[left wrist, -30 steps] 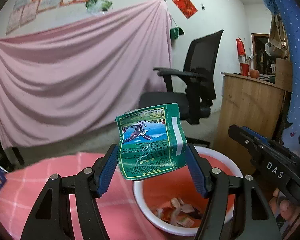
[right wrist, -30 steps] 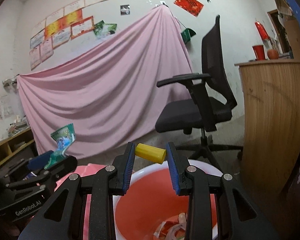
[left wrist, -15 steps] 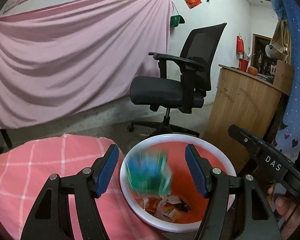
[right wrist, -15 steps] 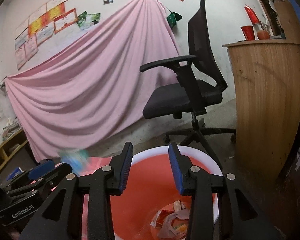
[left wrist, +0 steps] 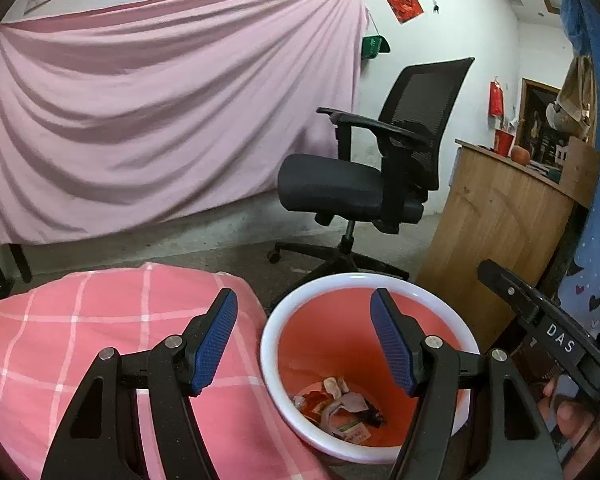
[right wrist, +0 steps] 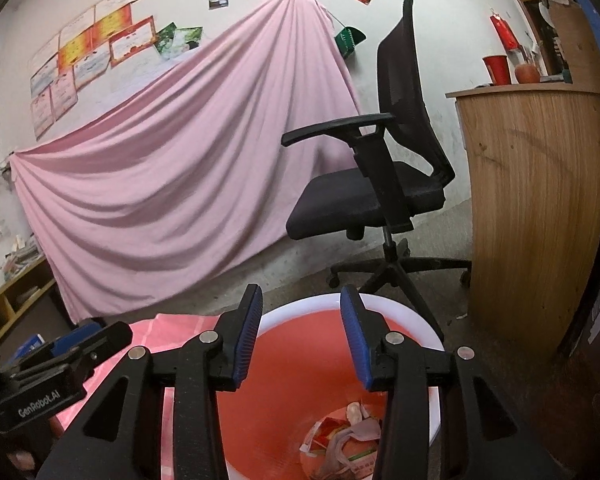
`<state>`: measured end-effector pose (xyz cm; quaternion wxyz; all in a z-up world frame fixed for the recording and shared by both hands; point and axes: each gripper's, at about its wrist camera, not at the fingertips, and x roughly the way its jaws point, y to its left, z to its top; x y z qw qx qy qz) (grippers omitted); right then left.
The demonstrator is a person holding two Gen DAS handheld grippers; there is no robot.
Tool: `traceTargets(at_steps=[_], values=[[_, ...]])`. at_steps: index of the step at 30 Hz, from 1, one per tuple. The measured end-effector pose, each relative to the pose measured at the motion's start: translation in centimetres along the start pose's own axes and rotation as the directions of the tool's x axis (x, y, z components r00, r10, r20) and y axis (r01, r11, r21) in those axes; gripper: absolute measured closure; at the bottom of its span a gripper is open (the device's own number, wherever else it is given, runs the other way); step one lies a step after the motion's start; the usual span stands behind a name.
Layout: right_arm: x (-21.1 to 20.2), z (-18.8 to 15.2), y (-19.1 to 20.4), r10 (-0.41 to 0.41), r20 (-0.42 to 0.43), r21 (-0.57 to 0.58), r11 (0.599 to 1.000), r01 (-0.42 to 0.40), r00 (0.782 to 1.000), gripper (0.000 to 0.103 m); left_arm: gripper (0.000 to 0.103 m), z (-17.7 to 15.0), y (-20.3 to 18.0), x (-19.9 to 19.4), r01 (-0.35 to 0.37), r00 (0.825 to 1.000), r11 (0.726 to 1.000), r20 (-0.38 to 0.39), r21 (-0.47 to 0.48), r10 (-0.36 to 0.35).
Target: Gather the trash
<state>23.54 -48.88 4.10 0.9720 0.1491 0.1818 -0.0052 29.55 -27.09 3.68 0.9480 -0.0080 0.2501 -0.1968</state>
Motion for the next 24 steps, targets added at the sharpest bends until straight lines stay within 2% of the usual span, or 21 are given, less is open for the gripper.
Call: traceTargets(at_steps=[7, 15, 17, 19, 24], values=[[-0.6, 0.1, 0.6, 0.018, 0.029, 0.001, 1.0, -0.018, 0.999, 0.056, 0.037, -0.2, 1.8, -1.4, -0.031, 0.999, 0.999, 0.011, -0.036, 0.031], [-0.4, -0.2, 1.8, -0.02, 0.046, -0.043, 0.999, 0.022, 0.999, 0.048, 0.037, -0.6, 4.2, -3.4, -0.083, 0.996, 0.994, 0.014, -0.072, 0.084], [-0.4, -0.2, 2.0, -0.028, 0.05, -0.05, 0.998, 0.03, 0.998, 0.035, 0.033, -0.8, 4.7, -3.9, -0.099, 0.995, 0.992, 0.015, -0.078, 0.1], [-0.5, -0.4, 2.2, -0.027, 0.057, -0.049, 0.998, 0.03, 0.998, 0.029, 0.022, -1.0, 5.2, -4.3, -0.112, 0.993, 0.99, 0.024, -0.09, 0.115], [-0.6, -0.6, 2.4, -0.034, 0.07, -0.048, 0.998, 0.037, 0.997, 0.012, 0.02, -1.7, 6.4, -5.4, -0.136, 0.989, 0.985, 0.042, -0.109, 0.141]])
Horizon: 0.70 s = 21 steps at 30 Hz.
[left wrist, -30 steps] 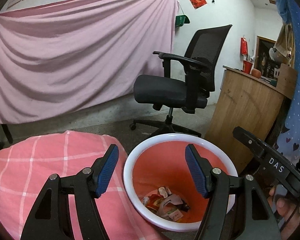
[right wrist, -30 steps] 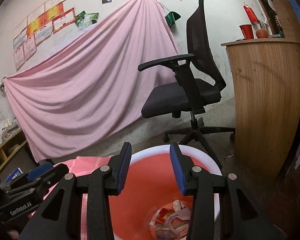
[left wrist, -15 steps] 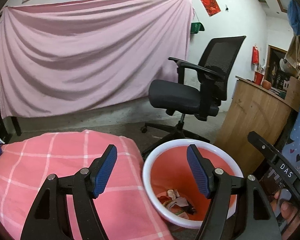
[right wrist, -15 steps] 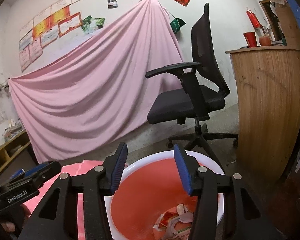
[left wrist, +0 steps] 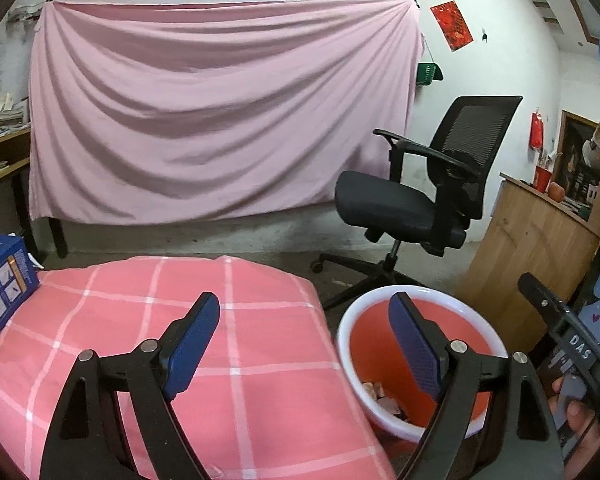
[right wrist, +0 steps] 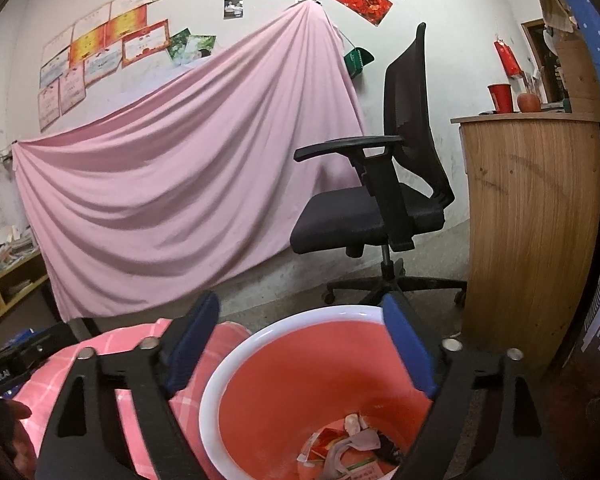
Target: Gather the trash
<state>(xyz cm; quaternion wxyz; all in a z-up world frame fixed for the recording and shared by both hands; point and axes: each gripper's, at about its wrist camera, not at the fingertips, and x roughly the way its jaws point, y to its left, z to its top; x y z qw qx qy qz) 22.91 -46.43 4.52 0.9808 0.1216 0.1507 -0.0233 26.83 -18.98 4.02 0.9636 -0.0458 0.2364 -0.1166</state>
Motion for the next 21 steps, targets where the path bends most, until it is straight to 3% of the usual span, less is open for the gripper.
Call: traceTargets(at_steps=[2, 4, 9, 17, 21], values=[[0.0, 0.0, 0.0, 0.002, 0.004, 0.006, 1.0, -0.002, 1.0, 0.003, 0.009, -0.5, 0.3, -0.3, -0.014, 1.0, 1.0, 0.008, 0.012, 0.014], [-0.1, -0.1, 0.2, 0.003, 0.014, 0.004, 1.0, -0.003, 1.0, 0.0, 0.003, -1.0, 0.7, -1.0, -0.028, 0.998, 0.999, 0.049, 0.017, 0.027], [-0.3, -0.6, 0.9, -0.019, 0.035, -0.022, 1.0, 0.02, 0.999, 0.0, 0.003, -2.1, 2.1, -1.6, -0.023, 0.994, 0.999, 0.103, -0.022, 0.025], [-1.4, -1.1, 1.7, -0.033, 0.106, -0.05, 0.998, 0.039, 0.994, 0.0, 0.003, -2.8, 3.6, -1.6, -0.035, 0.992, 0.998, 0.122, -0.047, 0.041], [-1.8, -1.3, 2.0, -0.045, 0.117, -0.068, 0.996, 0.053, 0.992, 0.0, 0.003, -2.7, 3.3, -1.6, -0.006, 0.993, 0.999, 0.121, -0.04, 0.011]])
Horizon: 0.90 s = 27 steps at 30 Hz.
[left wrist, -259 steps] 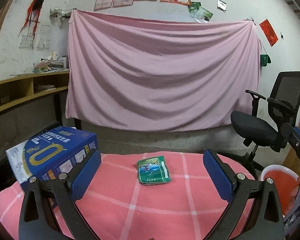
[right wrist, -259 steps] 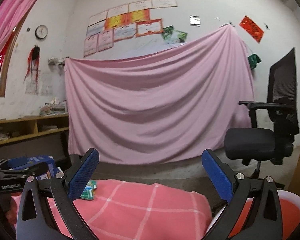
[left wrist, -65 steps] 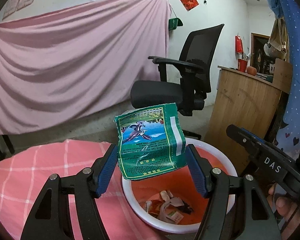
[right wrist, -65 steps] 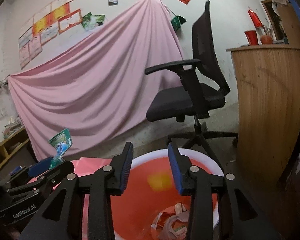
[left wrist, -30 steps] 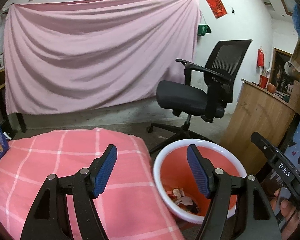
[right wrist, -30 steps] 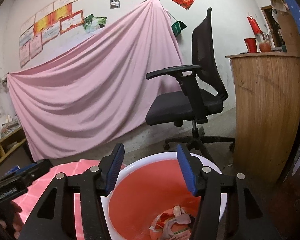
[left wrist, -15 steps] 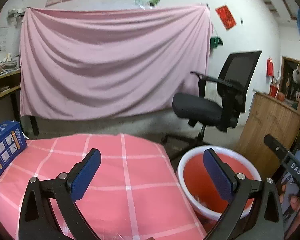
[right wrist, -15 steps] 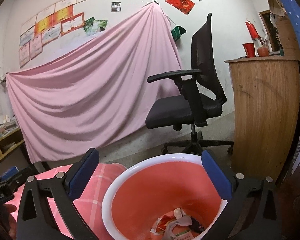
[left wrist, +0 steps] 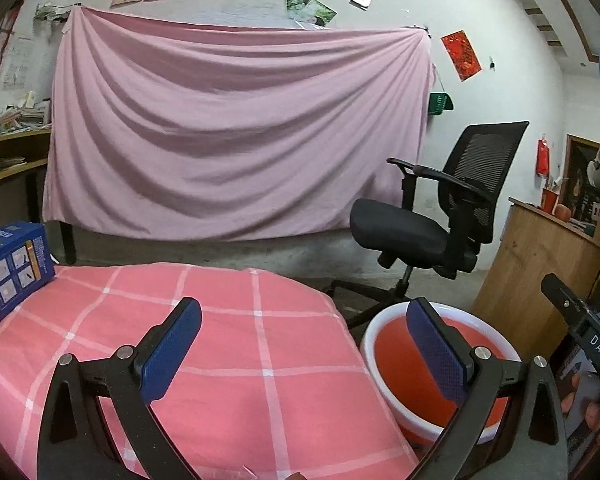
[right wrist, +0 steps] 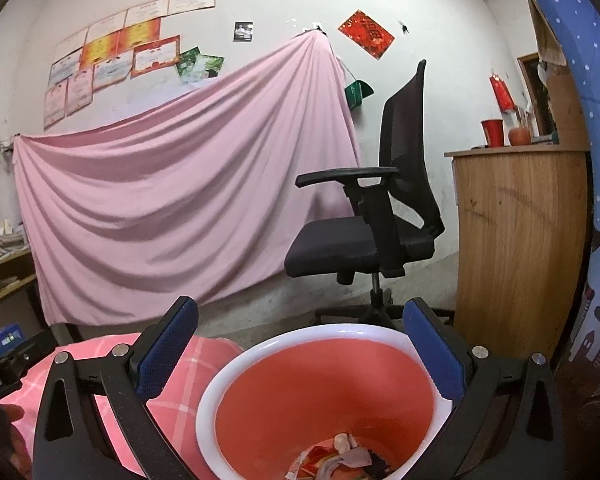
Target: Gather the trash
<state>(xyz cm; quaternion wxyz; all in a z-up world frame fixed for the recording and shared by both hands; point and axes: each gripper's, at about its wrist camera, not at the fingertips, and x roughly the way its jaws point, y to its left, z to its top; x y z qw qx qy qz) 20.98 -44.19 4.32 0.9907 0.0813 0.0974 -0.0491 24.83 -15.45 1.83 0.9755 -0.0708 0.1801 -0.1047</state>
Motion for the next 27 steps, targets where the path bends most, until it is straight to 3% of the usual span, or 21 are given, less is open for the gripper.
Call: traceTargets(at_steps=[15, 27], values=[[-3.4, 1.8, 0.4, -0.013, 0.07, -0.013, 1.0, 0.014, 0.997, 0.0, 0.003, 1.4, -0.2, -3.8, -0.002, 1.0, 0.999, -0.003, 0.034, 0.002], [-8.9, 3.4, 4.1, 0.077, 0.104, -0.042, 0.996, -0.073, 0.992, 0.0, 0.002, 2.0, 2.2, -10.8, -0.058, 0.997, 0.998, 0.045, 0.024, 0.057]])
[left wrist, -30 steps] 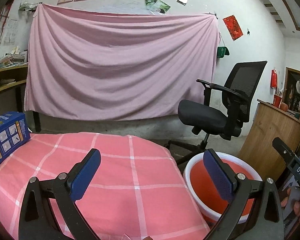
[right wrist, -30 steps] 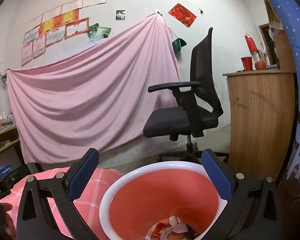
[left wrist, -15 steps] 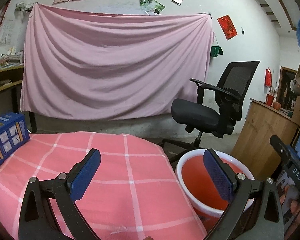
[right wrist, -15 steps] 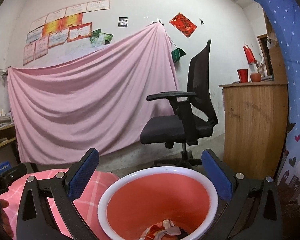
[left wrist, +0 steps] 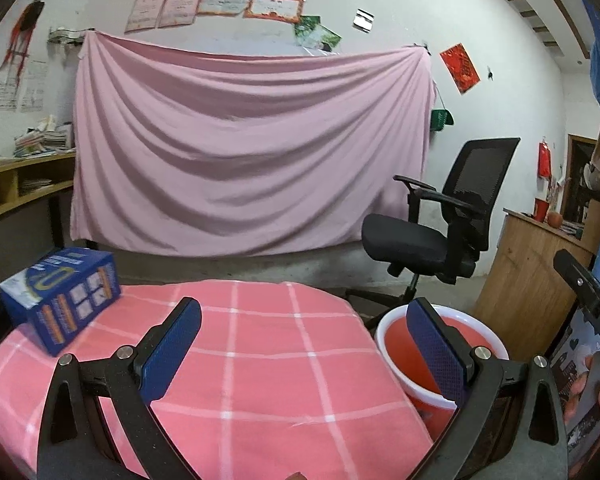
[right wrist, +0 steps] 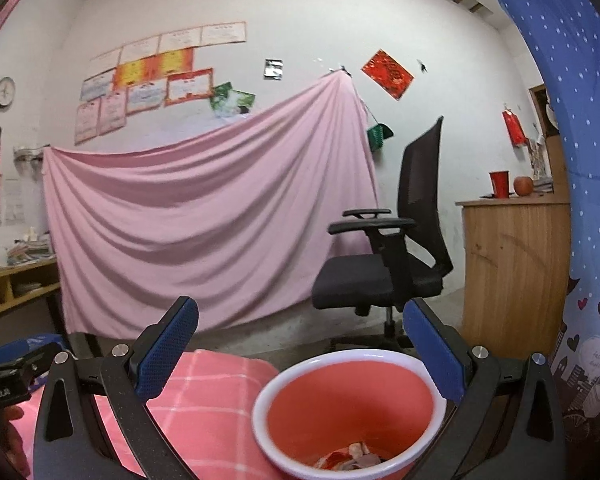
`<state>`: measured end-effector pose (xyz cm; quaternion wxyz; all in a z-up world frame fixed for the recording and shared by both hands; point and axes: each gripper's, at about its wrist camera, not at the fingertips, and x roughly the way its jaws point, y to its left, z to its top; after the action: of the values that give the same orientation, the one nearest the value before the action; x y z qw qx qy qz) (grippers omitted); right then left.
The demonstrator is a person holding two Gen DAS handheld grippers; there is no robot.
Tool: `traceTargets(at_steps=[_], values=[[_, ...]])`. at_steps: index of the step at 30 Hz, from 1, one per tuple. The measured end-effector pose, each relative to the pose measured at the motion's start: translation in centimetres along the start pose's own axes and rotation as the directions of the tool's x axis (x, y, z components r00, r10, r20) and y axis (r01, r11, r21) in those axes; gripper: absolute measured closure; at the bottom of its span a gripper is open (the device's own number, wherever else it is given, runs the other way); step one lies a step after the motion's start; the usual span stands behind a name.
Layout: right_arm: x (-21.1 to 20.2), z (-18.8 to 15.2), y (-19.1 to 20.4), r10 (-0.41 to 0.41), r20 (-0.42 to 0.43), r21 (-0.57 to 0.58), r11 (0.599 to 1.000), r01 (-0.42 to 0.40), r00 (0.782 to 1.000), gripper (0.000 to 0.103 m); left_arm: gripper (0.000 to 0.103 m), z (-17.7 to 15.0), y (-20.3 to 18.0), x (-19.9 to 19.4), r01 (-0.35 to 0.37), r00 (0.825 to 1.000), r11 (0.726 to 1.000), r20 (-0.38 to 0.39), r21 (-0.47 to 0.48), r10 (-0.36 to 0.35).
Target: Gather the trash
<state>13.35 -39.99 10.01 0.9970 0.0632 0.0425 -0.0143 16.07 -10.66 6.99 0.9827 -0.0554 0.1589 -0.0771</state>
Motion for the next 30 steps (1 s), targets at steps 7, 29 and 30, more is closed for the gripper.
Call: traceTargets(at_steps=[7, 29, 30], values=[[-3.3, -0.3, 2.4, 0.026, 0.001, -0.009, 1.0, -0.026, 1.0, 0.0, 0.002, -0.5, 1.8, -3.8, -0.04, 0.999, 0.999, 0.019, 0.018, 0.04], [-8.8, -4.8, 6.1, -0.02, -0.072, -0.01, 1.0, 0.019, 0.997, 0.0, 0.002, -6.4, 5.7, -10.7, -0.073, 0.997, 0.997, -0.009, -0.013, 0.073], [-8.9, -5.1, 6.3, -0.016, -0.069, -0.017, 1.0, 0.014, 0.997, 0.0, 0.002, -6.5, 5.8, -10.8, -0.072, 0.997, 0.997, -0.007, -0.014, 0.072]])
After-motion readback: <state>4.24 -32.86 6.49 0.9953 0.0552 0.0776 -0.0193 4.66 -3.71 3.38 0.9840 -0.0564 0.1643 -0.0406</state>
